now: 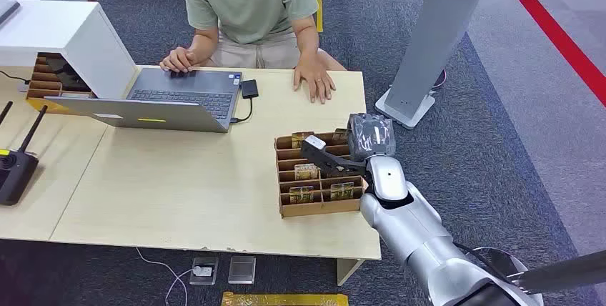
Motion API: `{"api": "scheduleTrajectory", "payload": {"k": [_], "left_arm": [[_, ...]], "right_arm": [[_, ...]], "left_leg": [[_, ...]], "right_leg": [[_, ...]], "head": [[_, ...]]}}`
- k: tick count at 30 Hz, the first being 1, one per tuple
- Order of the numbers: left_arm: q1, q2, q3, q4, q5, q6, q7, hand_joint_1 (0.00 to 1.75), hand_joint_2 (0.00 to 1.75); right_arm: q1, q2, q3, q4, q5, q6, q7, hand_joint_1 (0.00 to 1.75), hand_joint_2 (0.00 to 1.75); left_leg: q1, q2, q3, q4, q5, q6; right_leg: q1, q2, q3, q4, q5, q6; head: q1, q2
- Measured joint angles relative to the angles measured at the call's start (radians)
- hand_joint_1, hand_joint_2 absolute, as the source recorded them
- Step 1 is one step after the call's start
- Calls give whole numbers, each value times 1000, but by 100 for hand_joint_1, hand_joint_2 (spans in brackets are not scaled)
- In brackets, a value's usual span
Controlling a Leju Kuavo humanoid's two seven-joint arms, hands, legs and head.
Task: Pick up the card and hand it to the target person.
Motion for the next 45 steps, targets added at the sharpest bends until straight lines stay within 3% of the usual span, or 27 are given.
{"api": "scheduleTrajectory", "payload": {"k": [10, 19, 24, 31, 39, 45], "left_arm": [[0, 0, 0, 0, 0, -4, 0, 0, 0], [1, 0, 0, -1, 7, -16, -4, 0, 0], [3, 0, 0, -6, 12, -27, -7, 0, 0], [6, 0, 0, -14, 20, -44, -8, 0, 0], [7, 0, 0, -19, 17, -40, -5, 0, 0], [6, 0, 0, -19, -19, -15, 0, 0, 0]], "right_arm": [[0, 0, -12, 0, 11, -28, -13, 155, 175], [1, -2, -19, -24, 12, -91, -54, 172, 175], [5, -13, -34, -118, 26, -123, -130, 172, 175], [18, -32, -40, -335, 68, -66, -173, 151, 175], [23, -43, -37, -532, 84, -9, -203, 153, 175], [1, -25, -29, -559, 84, -21, -227, 154, 175]], "left_leg": [[0, 0, 0, 0, 0, 0], [0, 0, 0, 0, 0, 0], [0, 0, 0, 0, 0, 0], [0, 1, 0, 0, 0, 0], [0, 1, 0, 0, 0, 0], [0, 1, 0, 0, 0, 0]], "right_leg": [[0, 0, 0, 0, 0, 0], [0, 0, 0, 0, 0, 0], [0, 0, 0, 0, 0, 0], [0, 1, 0, 0, 0, 0], [0, 1, 0, 0, 0, 0], [0, 1, 0, 0, 0, 0]], "head": [[0, 0], [0, 0], [0, 0], [0, 0], [0, 0], [0, 0]]}}
